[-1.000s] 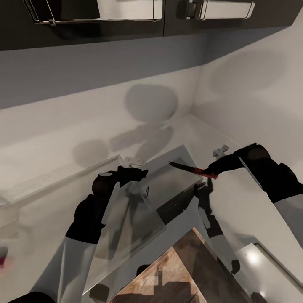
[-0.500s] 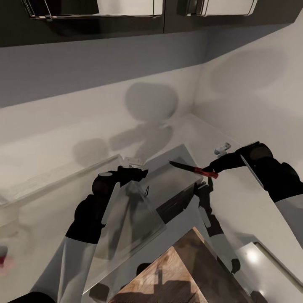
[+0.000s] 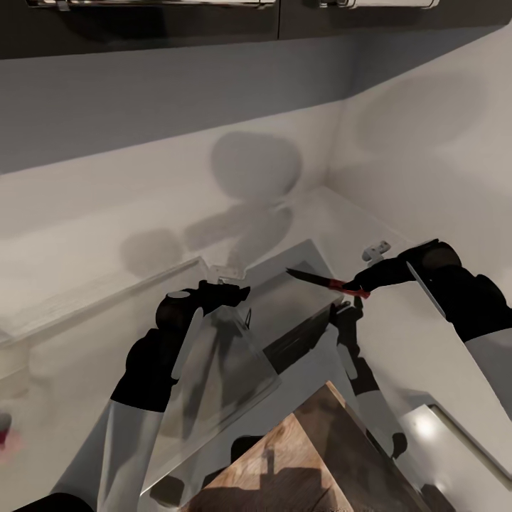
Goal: In the kitchen, take the Vidalia onion out of the sink, dice it on the chopping board with the paring knife, put the diced onion into the bowl on the countertop, then place both the paring knife and the chopping board into the sink.
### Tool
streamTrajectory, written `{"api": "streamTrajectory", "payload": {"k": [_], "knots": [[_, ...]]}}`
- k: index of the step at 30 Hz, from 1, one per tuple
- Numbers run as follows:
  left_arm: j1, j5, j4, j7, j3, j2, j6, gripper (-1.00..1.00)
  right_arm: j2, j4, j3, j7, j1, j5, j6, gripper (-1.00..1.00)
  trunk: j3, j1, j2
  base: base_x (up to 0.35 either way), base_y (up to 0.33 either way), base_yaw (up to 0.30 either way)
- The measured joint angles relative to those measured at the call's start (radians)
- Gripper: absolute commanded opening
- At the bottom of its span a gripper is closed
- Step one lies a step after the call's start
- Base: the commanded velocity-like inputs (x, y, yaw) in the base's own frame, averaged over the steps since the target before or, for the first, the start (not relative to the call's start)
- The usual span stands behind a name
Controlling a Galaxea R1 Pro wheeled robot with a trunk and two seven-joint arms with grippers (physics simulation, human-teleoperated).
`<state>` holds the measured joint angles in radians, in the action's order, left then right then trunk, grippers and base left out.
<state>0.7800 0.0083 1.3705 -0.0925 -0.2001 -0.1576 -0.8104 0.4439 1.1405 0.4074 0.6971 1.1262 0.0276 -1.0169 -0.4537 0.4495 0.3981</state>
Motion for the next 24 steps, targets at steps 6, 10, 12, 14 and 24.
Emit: {"api": "streamTrajectory", "payload": {"k": [6,10,12,14,24], "knots": [[0.0,0.0,0.0,0.0,0.0,0.0,0.0,1.0,0.0,0.0,0.0,0.0,0.0,0.0,0.0,1.0,-0.008,0.0,0.0,0.0,0.0,0.0],[0.0,0.0,0.0,0.0,0.0,0.0,0.0,1.0,0.0,0.0,0.0,0.0,0.0,0.0,0.0,1.0,-0.013,0.0,0.0,0.0,0.0,0.0],[0.0,0.0,0.0,0.0,0.0,0.0,0.0,1.0,0.0,0.0,0.0,0.0,0.0,0.0,0.0,1.0,-0.015,0.0,0.0,0.0,0.0,0.0],[0.0,0.0,0.0,0.0,0.0,0.0,0.0,1.0,0.0,0.0,0.0,0.0,0.0,0.0,0.0,1.0,-0.018,0.0,0.0,0.0,0.0,0.0],[0.0,0.0,0.0,0.0,0.0,0.0,0.0,1.0,0.0,0.0,0.0,0.0,0.0,0.0,0.0,1.0,-0.031,0.0,0.0,0.0,0.0,0.0]]}}
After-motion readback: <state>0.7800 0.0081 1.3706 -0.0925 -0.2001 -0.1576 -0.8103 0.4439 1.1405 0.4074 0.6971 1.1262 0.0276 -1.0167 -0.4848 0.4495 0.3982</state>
